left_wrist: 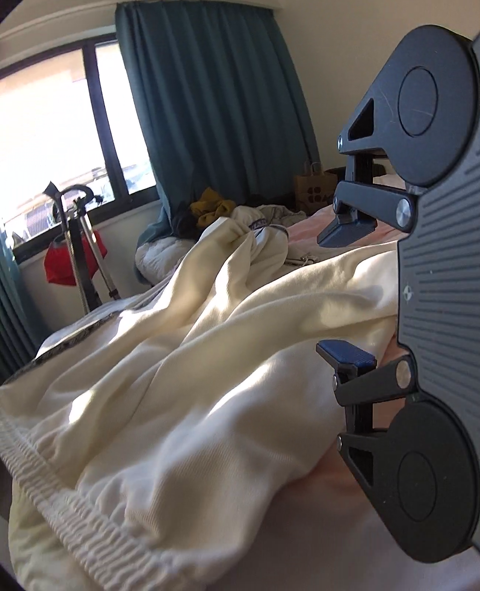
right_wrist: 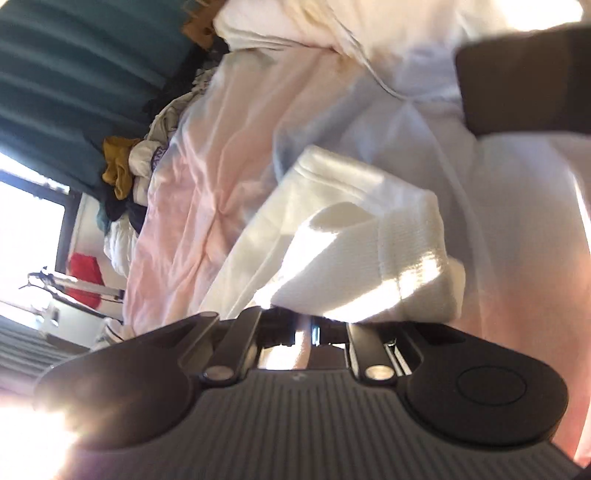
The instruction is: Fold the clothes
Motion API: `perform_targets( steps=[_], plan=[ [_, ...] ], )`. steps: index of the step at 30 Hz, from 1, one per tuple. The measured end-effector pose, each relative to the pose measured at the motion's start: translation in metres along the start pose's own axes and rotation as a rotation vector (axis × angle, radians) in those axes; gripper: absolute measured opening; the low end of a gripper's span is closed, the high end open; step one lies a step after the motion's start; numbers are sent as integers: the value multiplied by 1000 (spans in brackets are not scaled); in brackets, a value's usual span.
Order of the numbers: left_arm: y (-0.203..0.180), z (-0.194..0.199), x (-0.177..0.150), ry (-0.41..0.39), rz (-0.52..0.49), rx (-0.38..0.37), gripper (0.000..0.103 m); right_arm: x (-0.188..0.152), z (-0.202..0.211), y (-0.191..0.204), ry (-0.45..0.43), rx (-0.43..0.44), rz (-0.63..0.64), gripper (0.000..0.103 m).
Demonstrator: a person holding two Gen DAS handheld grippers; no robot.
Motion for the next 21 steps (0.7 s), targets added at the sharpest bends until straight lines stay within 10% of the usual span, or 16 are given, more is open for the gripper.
perform_targets(
  steps=[8, 21],
  plan=[
    [55, 49, 22, -84, 199, 155, 67, -9, 22, -31, 0, 3, -171, 14],
    [101, 33, 63, -190, 338, 206, 55, -7, 37, -50, -47, 52, -339, 53]
  ],
)
Point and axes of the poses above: each gripper's, at about its wrist camera, not at the fingertips, and z roughly against the way its jaws point, y to its left, x to its top, the point moved 9 cm from there along -z, roughly the way its jaws point, and after that the axes turned 4 degrees about -x, right-handed, at the moved point
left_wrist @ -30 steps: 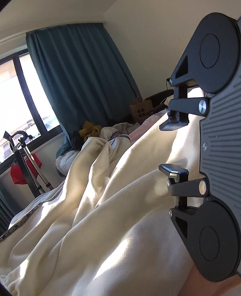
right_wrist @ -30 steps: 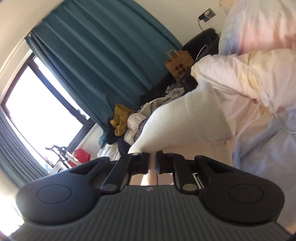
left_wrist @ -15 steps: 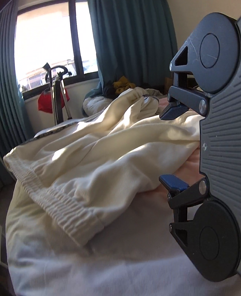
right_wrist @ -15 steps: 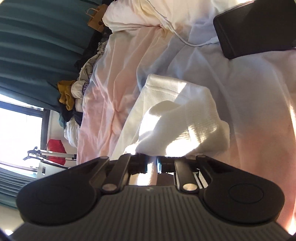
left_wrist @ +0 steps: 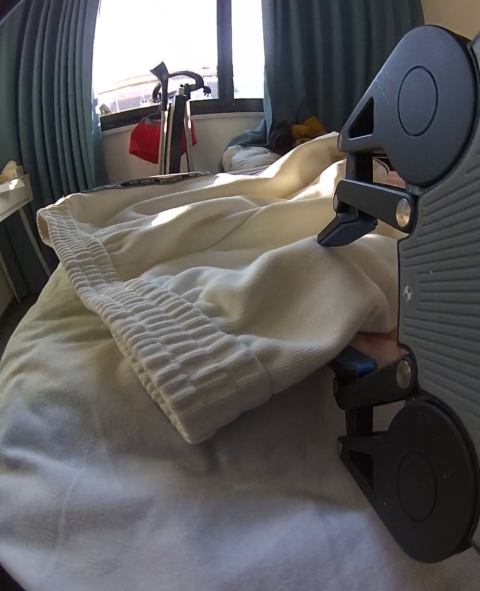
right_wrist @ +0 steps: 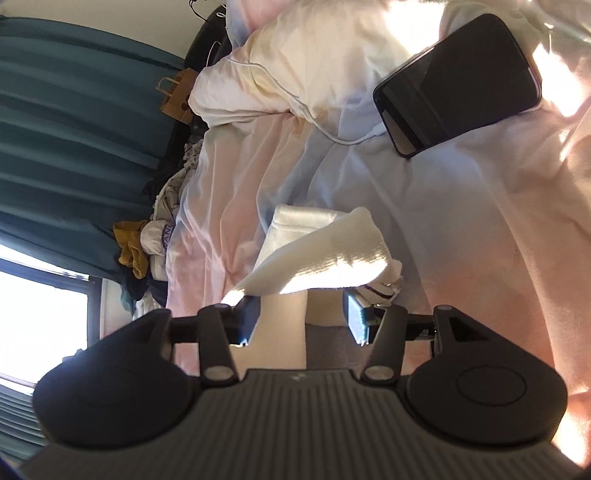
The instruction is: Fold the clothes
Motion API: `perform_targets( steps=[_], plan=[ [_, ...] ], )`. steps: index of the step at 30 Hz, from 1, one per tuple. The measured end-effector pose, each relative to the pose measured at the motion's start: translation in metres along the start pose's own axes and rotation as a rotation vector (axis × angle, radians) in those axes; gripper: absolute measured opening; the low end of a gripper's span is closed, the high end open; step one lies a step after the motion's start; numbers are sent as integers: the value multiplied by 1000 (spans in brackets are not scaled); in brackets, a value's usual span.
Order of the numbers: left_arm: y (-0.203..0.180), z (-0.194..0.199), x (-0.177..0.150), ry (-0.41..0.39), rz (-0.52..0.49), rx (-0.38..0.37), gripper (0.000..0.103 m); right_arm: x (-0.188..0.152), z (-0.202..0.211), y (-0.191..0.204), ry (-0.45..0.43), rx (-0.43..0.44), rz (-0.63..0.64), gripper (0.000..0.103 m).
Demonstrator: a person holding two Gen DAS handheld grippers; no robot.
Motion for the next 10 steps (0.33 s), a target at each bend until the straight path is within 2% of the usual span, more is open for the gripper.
perform_targets(
  steps=[4, 10],
  plan=[
    [-4, 1, 14, -26, 4, -15, 42, -7, 2, 3, 8, 38, -24, 53],
    [-8, 2, 26, -30, 32, -42, 13, -25, 8, 10, 54, 122, -58, 54]
  ],
)
Point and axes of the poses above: each gripper's, at about its wrist camera, not at the fingertips, and z roughly against the way its jaws point, y to its left, x to its top, the point moved 9 cm from there along -z, roughly the way its jaws point, and after that the axes turned 4 degrees about -x, right-handed, at the moved point
